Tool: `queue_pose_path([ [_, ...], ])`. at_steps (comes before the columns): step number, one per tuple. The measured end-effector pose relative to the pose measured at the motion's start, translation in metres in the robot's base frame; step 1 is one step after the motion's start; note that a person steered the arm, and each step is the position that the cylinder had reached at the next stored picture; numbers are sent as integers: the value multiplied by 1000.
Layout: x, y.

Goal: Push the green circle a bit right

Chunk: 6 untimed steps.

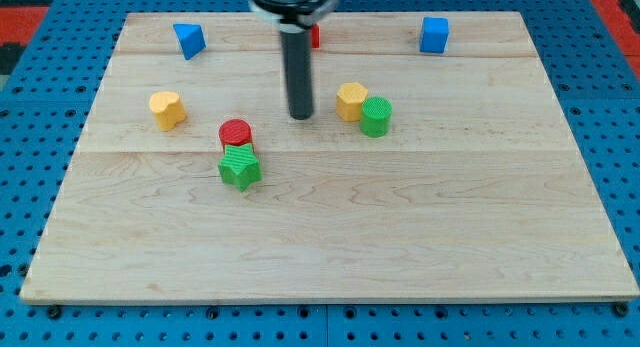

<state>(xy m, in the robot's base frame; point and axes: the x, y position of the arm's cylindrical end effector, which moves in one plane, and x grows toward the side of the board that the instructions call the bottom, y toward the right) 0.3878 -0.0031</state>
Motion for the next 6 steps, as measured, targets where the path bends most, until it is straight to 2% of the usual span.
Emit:
queue_pose_path([
  [2, 10, 101],
  [3, 11, 132],
  [5, 47, 123],
  [6, 47, 150],
])
